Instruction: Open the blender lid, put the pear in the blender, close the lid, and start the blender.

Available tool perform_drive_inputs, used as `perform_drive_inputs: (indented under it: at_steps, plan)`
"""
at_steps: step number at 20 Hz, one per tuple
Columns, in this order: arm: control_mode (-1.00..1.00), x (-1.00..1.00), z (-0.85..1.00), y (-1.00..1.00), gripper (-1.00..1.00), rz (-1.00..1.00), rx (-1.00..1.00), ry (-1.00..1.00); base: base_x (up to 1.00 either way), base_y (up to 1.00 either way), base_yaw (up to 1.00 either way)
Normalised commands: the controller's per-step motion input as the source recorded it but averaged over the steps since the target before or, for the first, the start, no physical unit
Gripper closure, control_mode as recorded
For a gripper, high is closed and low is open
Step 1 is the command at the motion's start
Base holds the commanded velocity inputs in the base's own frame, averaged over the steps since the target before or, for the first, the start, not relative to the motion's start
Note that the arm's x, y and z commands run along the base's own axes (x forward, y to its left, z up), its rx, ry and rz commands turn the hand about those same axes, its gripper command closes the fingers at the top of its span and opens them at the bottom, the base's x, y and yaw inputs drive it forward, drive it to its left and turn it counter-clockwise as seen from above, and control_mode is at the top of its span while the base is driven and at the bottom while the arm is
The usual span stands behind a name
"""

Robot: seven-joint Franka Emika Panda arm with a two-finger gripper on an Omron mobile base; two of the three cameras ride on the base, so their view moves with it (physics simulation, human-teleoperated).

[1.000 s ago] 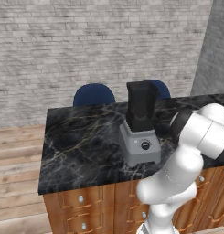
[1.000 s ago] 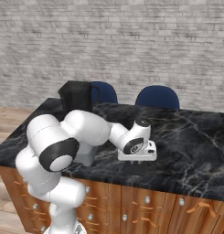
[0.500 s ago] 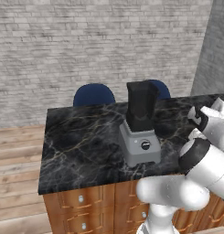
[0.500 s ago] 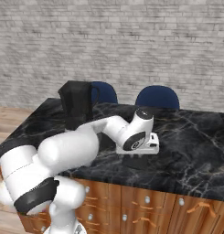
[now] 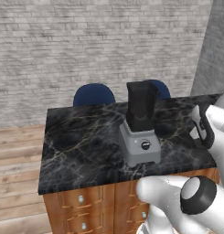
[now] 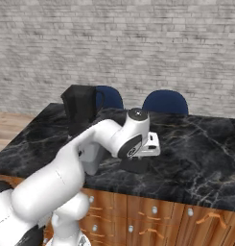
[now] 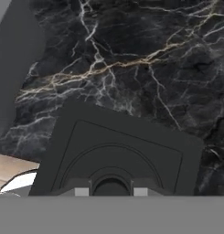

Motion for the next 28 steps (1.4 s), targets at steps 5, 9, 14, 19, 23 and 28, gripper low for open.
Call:
perform_drive_inputs:
  at_steps: [5, 9, 14, 19, 23, 28]
  plan:
    - [-1.00, -0.21, 1.00, 0.39, 1.00, 0.00, -0.04, -0.09, 0.00, 0.00, 0.00]
    - [-1.00, -0.24, 1.00, 0.38, 1.00, 0.00, -0.06, -0.11, 0.00, 0.00, 0.00]
    - [-1.00, -0.28, 1.00, 0.29, 1.00, 0.00, -0.05, -0.10, 0.00, 0.00, 0.00]
    - [-1.00, -0.31, 0.99, 0.24, 1.00, -0.01, 0.00, -0.05, 0.00, 0.00, 0.00]
    - [-1.00, -0.31, 0.96, 0.34, 1.00, -0.01, 0.00, -0.03, 0.00, 0.00, 0.00]
    - [-1.00, -0.15, 0.86, 0.46, 1.00, -0.01, 0.00, -0.02, 0.00, 0.00, 0.00]
